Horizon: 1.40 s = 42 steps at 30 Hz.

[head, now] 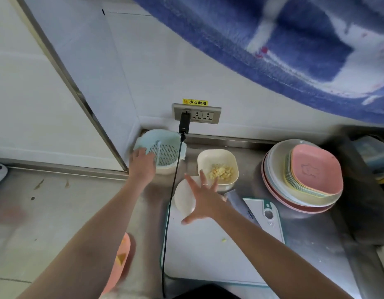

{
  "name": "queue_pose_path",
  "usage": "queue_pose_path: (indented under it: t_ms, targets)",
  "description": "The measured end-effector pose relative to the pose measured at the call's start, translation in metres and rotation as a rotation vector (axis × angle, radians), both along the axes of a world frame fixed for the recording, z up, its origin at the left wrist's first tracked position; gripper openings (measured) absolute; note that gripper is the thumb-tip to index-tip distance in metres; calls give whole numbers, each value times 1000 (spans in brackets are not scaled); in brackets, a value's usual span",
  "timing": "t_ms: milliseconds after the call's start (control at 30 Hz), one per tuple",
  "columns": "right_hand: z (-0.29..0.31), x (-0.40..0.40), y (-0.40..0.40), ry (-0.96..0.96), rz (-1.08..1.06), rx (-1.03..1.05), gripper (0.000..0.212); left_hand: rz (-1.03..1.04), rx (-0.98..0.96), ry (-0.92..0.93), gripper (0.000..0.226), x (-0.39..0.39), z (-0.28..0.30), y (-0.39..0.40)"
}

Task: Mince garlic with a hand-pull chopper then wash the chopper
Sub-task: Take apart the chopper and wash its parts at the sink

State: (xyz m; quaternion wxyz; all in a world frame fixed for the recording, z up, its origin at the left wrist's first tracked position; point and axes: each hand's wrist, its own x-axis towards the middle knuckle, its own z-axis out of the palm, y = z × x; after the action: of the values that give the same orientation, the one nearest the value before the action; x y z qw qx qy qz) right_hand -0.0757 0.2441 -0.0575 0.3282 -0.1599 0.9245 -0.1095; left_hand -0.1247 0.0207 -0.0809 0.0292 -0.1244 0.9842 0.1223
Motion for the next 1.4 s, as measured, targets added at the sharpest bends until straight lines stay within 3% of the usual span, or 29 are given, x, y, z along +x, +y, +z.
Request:
queue_pose_path:
  t_ms: [167, 333, 467, 567, 733, 1067, 1233, 1400]
  targets:
    - [-3, 0, -4, 59, -17, -15, 125, -30, 66, -144, 36, 8, 3, 1]
    - [19, -3, 9, 47, -259, -208, 120, -253, -93, -224, 53, -4, 13, 9]
    - [61, -18, 15, 103, -291, -369, 118, -154, -64, -468, 74, -16, 14, 17]
    - [78, -31, 8, 131, -281, -457, 117, -52, 27, -524, 75, -20, 18, 26]
    - [79, -49, -16, 76, -312, -541, 116, -87, 9, -480, 45, -15, 30, 28]
    - [75, -95, -81, 76, -363, -664, 118, 8, -168, -159, 49, -13, 32, -6]
    - [63, -105, -111, 140, -165, -417, 123, 30, -15, -195, 56, -10, 20, -25]
    - [50, -105, -127, 200, -33, -198, 125, 30, 182, -72, 47, -8, 14, -38]
